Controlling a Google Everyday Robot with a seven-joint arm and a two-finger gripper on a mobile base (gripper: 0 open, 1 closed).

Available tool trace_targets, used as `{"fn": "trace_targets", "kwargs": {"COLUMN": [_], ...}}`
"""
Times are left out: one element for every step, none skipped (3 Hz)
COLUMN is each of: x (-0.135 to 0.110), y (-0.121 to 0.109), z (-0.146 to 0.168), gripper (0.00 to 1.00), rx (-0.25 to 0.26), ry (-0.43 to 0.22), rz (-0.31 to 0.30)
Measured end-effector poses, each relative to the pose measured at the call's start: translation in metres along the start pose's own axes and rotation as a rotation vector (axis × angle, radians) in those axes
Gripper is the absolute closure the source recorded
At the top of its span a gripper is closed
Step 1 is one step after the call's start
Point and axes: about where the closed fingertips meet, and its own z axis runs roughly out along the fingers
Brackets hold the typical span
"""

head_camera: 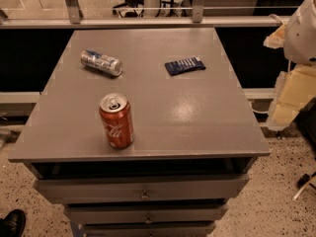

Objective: Place redbull can upright

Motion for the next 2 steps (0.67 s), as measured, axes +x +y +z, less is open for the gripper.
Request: {"fn": "trace_targets", "kwargs": {"x": [0.0, -0.014], "y": [0.0, -0.01], "z": [0.0, 0.009], "gripper": [0.0, 0.0], "rx": [0.0, 0.006], "ry": [0.0, -0.03], "rz": [0.0, -0.005]}}
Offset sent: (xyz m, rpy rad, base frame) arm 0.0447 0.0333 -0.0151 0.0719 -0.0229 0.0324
